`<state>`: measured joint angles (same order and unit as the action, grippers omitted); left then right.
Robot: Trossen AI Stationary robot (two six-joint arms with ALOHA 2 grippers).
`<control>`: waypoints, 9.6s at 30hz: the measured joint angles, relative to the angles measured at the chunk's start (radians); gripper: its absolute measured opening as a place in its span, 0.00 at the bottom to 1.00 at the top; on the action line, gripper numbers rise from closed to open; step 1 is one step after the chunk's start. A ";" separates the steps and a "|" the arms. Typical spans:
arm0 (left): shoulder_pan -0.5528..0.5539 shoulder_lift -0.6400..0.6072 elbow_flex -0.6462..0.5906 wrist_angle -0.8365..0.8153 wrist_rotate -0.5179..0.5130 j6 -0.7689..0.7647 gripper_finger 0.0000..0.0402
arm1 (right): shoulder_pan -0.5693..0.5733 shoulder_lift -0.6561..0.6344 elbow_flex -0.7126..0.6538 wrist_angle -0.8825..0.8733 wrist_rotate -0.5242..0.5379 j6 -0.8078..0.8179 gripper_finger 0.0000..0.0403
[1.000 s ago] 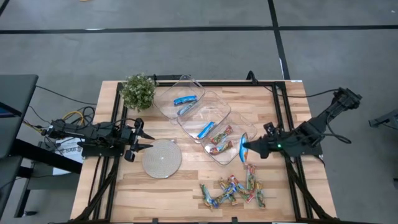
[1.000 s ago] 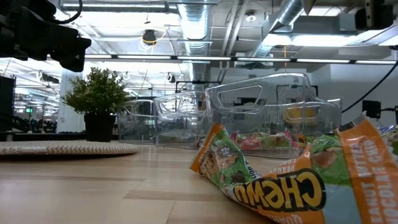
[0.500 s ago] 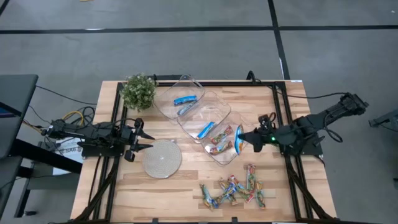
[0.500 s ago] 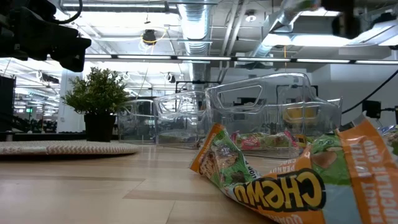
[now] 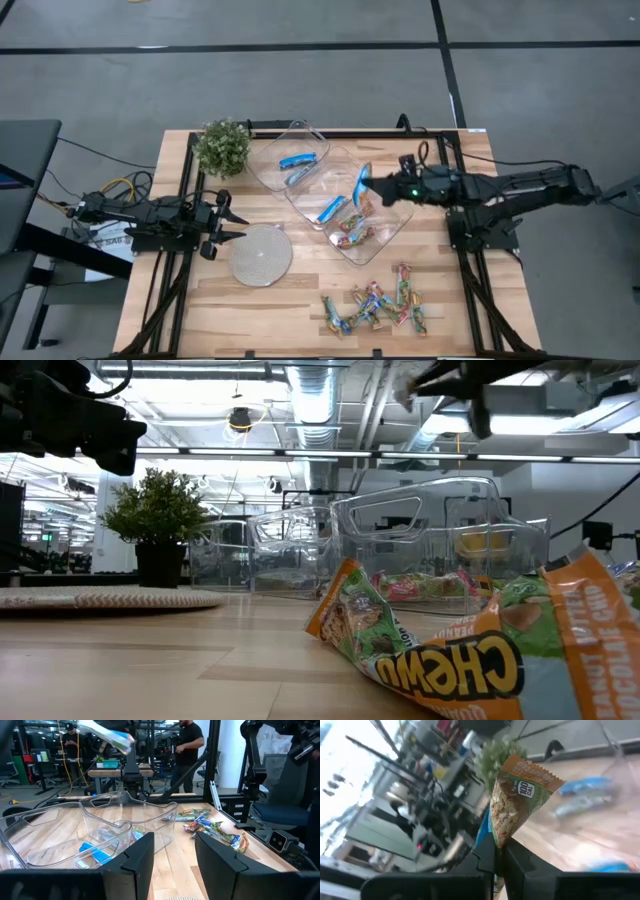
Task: Pick and place Granola Bars by type
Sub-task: Put the yellow granola bar into the middle transparent bin
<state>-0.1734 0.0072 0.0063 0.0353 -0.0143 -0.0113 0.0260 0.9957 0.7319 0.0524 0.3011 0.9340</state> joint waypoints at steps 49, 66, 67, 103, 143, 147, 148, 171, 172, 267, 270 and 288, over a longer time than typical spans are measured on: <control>0.000 0.000 0.000 0.000 0.000 0.000 0.34 | -0.165 0.724 0.333 -0.175 -0.135 0.574 0.02; 0.000 0.000 0.000 0.000 0.000 0.000 0.34 | -0.177 0.729 0.332 -0.202 -0.145 0.585 0.21; 0.000 0.000 0.000 0.000 0.000 0.000 0.34 | -0.177 0.729 0.332 -0.202 -0.145 0.585 0.23; 0.000 -0.001 0.000 0.000 0.000 0.000 0.34 | 0.100 0.459 0.332 -0.149 -0.476 -0.141 0.28; 0.000 -0.001 0.000 -0.001 0.000 0.000 0.34 | 0.422 0.573 0.401 -0.322 -0.348 -0.072 0.28; 0.000 0.003 0.000 -0.001 0.000 0.000 0.34 | 0.441 0.639 0.487 -0.427 -0.270 -0.054 0.28; 0.000 0.005 0.000 -0.001 0.000 0.000 0.34 | 0.443 0.655 0.507 -0.464 -0.247 -0.045 0.28; 0.000 0.017 0.000 0.000 0.001 0.000 0.34 | 0.484 0.872 0.986 -0.986 -0.011 -0.096 0.28; 0.000 0.017 0.000 0.000 0.001 0.000 0.34 | 0.484 0.873 0.986 -0.990 -0.011 -0.096 0.28; 0.000 0.019 0.000 0.000 0.002 0.000 0.34 | 0.509 1.317 1.108 -0.882 -0.167 0.183 0.50; 0.000 0.019 0.000 0.000 0.002 0.000 0.34 | 0.510 1.317 1.108 -0.878 -0.172 0.181 0.46; 0.000 0.019 0.000 0.000 0.003 0.000 0.34 | 0.507 1.316 1.077 -0.841 -0.201 0.181 0.21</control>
<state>-0.1733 0.0265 0.0066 0.0349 -0.0116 -0.0111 0.5334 2.3119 1.8088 -0.7891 0.0998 1.1148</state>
